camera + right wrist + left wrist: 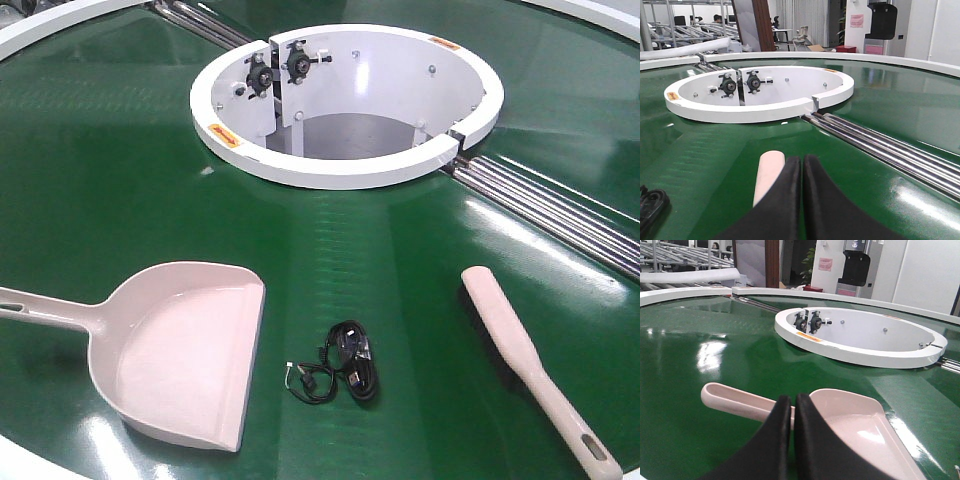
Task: Clean and inspect green conveyor with broom and dustpan
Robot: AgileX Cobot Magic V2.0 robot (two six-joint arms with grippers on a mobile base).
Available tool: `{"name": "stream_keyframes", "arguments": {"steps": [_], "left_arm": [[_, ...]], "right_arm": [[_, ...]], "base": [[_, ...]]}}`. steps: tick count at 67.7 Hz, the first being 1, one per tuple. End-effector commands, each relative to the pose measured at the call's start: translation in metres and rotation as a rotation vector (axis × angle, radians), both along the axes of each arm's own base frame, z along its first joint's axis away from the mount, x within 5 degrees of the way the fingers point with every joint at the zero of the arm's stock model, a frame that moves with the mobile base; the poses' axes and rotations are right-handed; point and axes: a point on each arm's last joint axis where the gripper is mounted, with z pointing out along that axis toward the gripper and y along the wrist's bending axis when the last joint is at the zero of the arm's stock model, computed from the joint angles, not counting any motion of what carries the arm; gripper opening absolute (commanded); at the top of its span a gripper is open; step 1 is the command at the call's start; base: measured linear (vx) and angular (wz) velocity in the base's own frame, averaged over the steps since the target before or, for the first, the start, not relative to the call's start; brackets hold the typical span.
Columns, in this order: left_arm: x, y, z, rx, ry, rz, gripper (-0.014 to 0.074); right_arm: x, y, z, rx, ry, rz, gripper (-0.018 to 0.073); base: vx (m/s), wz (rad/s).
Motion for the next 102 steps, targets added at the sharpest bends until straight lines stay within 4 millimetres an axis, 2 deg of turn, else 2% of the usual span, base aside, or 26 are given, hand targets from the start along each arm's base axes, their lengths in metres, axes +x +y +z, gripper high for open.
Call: {"name": "stream_keyframes", "arguments": {"steps": [1, 54, 64, 74, 84, 92, 102], "left_arm": [[0.000, 0.000, -0.003, -0.018, -0.059, -0.004, -0.0007], [0.000, 0.000, -0.003, -0.018, -0.060, -0.004, -0.0007], [0.000, 0.000, 0.003, -0.024, -0.118, -0.006, -0.0007], [-0.004, 0.000, 0.026, -0.039, -0.275, -0.009, -0.0007], [-0.010, 0.001, 0.071, 0.028, -0.343, 0.003, -0.0007], [-0.003, 0.000, 0.102, 0.081, -0.232, 0.007, -0.0007], [0.017, -0.002, 0.127, 0.132, -0.079, 0.002, -0.0007]], "right_arm": [[-0.001, 0.000, 0.001, -0.011, -0.075, -0.003, -0.0010], [-0.001, 0.000, 0.001, -0.013, -0.075, -0.003, -0.0010], [-0.001, 0.000, 0.001, -0.013, -0.075, -0.003, -0.0010], [-0.001, 0.000, 0.001, -0.013, -0.075, -0.003, -0.0010], [-0.001, 0.000, 0.001, -0.013, -0.075, -0.003, -0.0010], [-0.001, 0.000, 0.001, -0.013, -0.075, -0.003, -0.0010], [-0.001, 0.000, 0.001, -0.013, -0.075, -0.003, -0.0010]], "base": [[0.00, 0.00], [0.00, 0.00], [0.00, 0.00], [0.00, 0.00], [0.00, 0.00], [0.00, 0.00], [0.00, 0.00]]}}
